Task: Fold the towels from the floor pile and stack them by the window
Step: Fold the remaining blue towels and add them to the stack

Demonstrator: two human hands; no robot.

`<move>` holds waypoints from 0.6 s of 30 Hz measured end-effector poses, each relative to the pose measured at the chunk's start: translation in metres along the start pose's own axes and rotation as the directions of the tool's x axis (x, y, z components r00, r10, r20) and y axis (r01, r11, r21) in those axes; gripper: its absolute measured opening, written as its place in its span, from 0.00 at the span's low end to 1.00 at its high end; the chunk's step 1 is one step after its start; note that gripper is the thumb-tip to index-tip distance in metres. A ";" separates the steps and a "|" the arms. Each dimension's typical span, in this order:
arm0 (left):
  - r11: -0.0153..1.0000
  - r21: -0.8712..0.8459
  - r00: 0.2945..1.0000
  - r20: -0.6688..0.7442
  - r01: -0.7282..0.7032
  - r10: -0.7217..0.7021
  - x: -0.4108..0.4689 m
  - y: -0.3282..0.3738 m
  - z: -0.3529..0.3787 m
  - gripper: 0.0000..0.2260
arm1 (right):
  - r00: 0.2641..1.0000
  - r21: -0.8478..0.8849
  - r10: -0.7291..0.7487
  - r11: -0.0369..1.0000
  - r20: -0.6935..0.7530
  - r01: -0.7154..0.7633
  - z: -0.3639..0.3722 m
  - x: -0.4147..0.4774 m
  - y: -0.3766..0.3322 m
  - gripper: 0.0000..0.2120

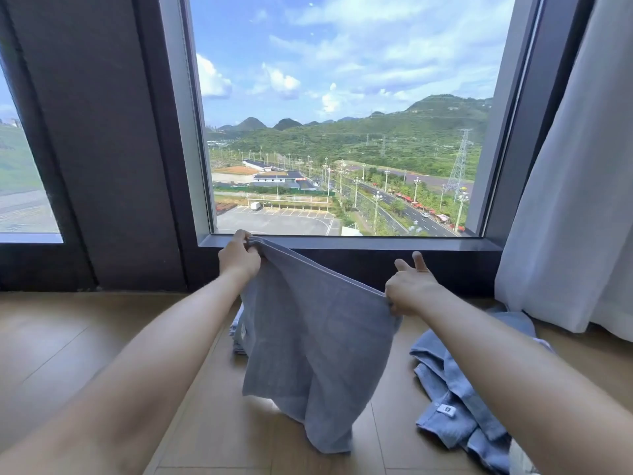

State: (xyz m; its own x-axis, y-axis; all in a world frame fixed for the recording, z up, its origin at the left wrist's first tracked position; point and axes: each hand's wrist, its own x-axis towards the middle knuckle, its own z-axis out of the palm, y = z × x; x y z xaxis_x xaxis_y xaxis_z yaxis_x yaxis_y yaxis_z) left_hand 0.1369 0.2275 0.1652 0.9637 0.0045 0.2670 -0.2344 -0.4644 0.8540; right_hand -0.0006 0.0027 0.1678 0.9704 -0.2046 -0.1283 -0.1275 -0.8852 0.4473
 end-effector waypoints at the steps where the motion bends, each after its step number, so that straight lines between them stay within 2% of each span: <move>1: 1.000 0.015 0.999 -0.031 0.021 -0.020 0.000 0.000 -0.001 0.13 | 0.995 -0.001 -0.072 0.997 -0.067 0.072 0.003 -0.002 0.003 0.08; 4: 0.998 0.016 0.991 -0.118 0.061 -0.058 0.005 -0.005 -0.007 0.14 | 0.942 -0.044 -0.268 0.963 -0.200 0.264 0.013 -0.007 0.006 0.08; 6: 0.997 0.000 0.984 -0.158 0.084 -0.082 0.008 -0.009 -0.012 0.13 | 0.946 -0.091 -0.259 0.965 -0.195 0.245 0.016 -0.008 0.008 0.09; 9: 0.996 0.020 0.982 -0.170 0.085 -0.081 0.007 -0.015 -0.015 0.11 | 0.979 -0.044 -0.037 0.999 -0.198 0.029 0.015 -0.007 0.017 0.13; 13: 0.996 0.029 0.986 -0.142 0.087 -0.082 0.008 -0.019 -0.014 0.12 | 0.946 0.062 0.249 0.968 -0.206 -0.242 0.011 -0.004 0.023 0.12; 16: 0.992 0.078 0.992 -0.090 0.096 -0.089 0.005 -0.017 -0.013 0.14 | 0.893 0.119 0.372 0.928 -0.254 -0.353 0.015 -0.004 0.030 0.11; 18: 0.987 0.114 0.994 -0.024 0.112 -0.110 0.005 -0.016 -0.011 0.14 | 0.871 0.086 0.391 0.919 -0.297 -0.384 0.018 -0.005 0.033 0.12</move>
State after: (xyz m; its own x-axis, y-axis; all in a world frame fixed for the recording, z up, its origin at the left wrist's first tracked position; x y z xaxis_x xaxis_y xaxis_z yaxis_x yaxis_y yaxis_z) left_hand 0.1439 0.2451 0.1576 0.9802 0.0773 0.1821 -0.1086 -0.5591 0.8220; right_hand -0.0129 -0.0328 0.1668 0.8562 -0.4004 0.3266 -0.5073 -0.7714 0.3842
